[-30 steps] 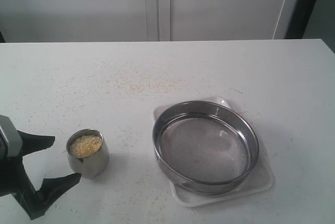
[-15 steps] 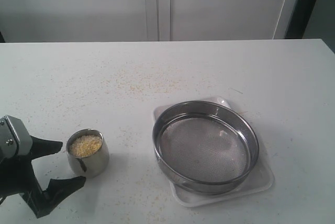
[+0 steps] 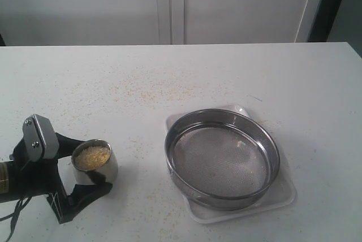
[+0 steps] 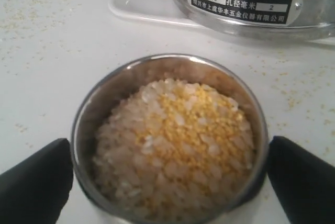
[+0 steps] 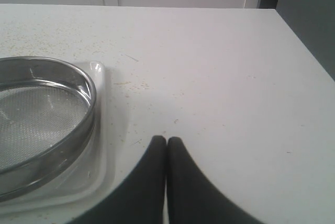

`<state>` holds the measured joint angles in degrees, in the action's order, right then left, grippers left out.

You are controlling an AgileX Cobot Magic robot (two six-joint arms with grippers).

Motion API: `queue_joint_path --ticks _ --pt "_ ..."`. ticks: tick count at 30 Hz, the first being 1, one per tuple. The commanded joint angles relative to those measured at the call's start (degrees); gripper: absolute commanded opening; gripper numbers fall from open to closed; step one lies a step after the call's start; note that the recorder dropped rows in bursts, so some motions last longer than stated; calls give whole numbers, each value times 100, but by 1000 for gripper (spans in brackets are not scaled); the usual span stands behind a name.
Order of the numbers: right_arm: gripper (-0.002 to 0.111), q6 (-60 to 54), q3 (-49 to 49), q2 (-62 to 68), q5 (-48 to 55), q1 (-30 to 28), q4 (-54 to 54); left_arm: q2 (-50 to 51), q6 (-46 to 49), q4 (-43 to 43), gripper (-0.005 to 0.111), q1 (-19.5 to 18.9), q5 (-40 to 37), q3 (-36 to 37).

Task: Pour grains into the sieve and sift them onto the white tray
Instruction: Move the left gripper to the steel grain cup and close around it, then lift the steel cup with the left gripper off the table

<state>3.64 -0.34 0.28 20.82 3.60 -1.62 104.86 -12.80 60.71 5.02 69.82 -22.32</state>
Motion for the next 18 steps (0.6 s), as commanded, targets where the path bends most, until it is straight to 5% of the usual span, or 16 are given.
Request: queue_joint_path --ticks 1,18 --pt "0 5 34 -28 -79 -16 -9 -8 -53 -15 105 38 14 -151" --pt "0 5 34 -28 -79 -16 -9 551 -49 -19 105 38 14 -312"
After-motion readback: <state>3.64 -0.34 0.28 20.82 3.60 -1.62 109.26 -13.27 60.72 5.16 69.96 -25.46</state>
